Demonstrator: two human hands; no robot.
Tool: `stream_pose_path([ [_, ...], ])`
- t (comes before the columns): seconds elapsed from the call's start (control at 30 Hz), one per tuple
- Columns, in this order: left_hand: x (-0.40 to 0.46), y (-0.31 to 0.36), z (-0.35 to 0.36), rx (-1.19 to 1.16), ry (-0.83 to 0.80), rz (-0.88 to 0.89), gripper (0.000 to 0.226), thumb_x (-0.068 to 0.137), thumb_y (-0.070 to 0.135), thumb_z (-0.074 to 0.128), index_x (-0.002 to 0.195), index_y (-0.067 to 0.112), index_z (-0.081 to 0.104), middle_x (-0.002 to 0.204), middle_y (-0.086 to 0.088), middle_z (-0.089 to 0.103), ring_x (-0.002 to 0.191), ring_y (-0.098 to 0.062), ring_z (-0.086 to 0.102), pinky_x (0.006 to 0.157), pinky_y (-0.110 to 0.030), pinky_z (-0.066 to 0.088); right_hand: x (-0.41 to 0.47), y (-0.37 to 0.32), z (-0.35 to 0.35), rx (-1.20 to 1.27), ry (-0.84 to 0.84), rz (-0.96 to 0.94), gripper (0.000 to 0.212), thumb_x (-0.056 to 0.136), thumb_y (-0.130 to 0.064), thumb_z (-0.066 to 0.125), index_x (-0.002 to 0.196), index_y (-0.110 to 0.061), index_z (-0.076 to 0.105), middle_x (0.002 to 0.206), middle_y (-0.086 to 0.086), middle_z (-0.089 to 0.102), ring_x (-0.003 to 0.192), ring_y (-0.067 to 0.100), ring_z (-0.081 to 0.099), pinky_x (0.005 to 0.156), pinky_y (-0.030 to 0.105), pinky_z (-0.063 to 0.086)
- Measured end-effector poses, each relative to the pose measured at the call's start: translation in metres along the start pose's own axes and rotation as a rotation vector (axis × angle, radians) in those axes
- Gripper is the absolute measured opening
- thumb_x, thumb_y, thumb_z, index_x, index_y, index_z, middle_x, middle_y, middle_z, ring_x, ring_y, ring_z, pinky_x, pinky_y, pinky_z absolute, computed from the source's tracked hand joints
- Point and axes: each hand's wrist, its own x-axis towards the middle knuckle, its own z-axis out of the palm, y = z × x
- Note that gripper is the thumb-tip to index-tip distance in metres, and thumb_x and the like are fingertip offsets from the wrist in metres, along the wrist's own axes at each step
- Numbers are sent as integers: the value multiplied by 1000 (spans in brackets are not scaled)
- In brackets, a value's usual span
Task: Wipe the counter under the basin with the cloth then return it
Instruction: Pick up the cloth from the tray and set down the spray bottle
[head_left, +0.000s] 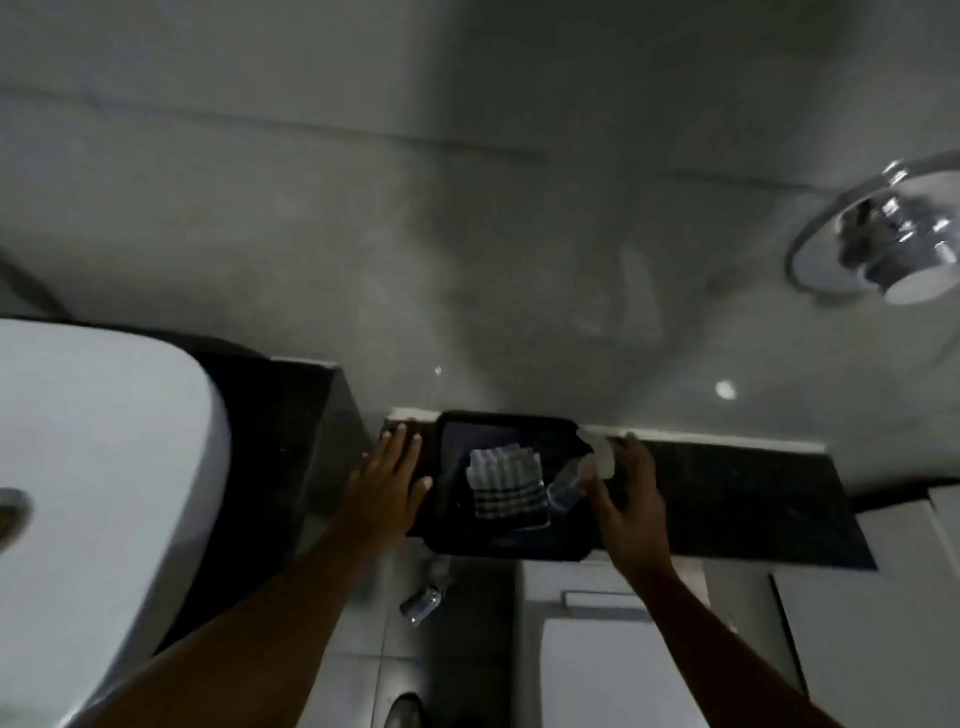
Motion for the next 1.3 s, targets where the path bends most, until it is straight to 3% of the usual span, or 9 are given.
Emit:
stream_pose_path([
  [0.1, 17, -25, 43, -22, -25, -10, 98, 80, 74, -15, 153, 15, 15, 162, -11, 6, 150, -30, 6, 117, -52, 16, 27, 17, 19, 55, -42, -110, 63, 93, -32, 58, 148, -22, 31, 114, -19, 65, 102, -5, 66, 82, 14, 54],
  [0.2, 23, -32, 74, -40, 22, 25, 84, 88, 70, -4, 153, 17, 5, 162, -8, -4, 150, -26, -6, 121, -47, 4, 39, 30, 33, 71, -89, -199, 51, 99, -25, 50, 142, 0, 38, 99, 4, 70, 87, 7, 69, 77, 15, 53],
  [0.27, 24, -34, 84, -67, 84, 23, 78, 92, 66, 8, 153, 17, 6, 163, -8, -1, 150, -24, -6, 121, -44, 2, 44, 30, 35, 72, -100, -221, 49, 97, -35, 52, 122, 7, 53, 82, 2, 69, 72, 8, 68, 67, 18, 53],
  [0.37, 25, -39, 86, -95, 147, -5, 75, 93, 60, 23, 154, 16, 13, 163, -12, 6, 151, -27, 0, 119, -45, 7, 56, 23, 33, 52, -150, -160, 32, 98, -38, 49, 94, -8, 60, 70, -2, 65, 61, 7, 65, 59, 20, 54],
  [0.5, 22, -38, 83, -82, 147, 19, 75, 94, 63, 12, 154, 17, 14, 163, -13, 6, 150, -29, 2, 120, -46, 9, 53, 21, 26, -14, -503, 84, 34, 98, -38, 47, 74, -20, 63, 58, -1, 65, 52, 8, 62, 50, 20, 49],
  [0.63, 22, -38, 82, -81, 139, 19, 74, 94, 62, 12, 153, 18, 15, 163, -14, 7, 150, -30, 3, 120, -48, 11, 45, 29, 25, -147, -563, 153, 34, 101, -27, 44, 76, -14, 62, 58, 1, 66, 52, 12, 63, 51, 23, 52],
  [0.83, 23, -39, 84, -85, 153, 27, 70, 94, 55, 23, 153, 18, 18, 163, -14, 10, 150, -31, 5, 119, -50, 15, 40, 30, 34, -223, -560, 189, 32, 101, -31, 46, 80, -13, 62, 56, 5, 64, 45, 15, 60, 44, 21, 48],
  [1.0, 24, -39, 85, -86, 161, 29, 70, 94, 56, 23, 153, 19, 19, 163, -14, 11, 150, -31, 6, 119, -50, 15, 41, 30, 36, -277, -559, 197, 33, 101, -31, 45, 80, -13, 62, 57, 5, 65, 47, 15, 62, 48, 25, 53],
  [1.3, 25, -39, 88, -84, 182, 35, 70, 93, 54, 27, 153, 18, 21, 162, -14, 12, 150, -31, 8, 119, -48, 15, 41, 37, 45, -268, -544, 155, 32, 100, -32, 45, 78, -16, 62, 55, 2, 65, 46, 10, 63, 47, 17, 48],
])
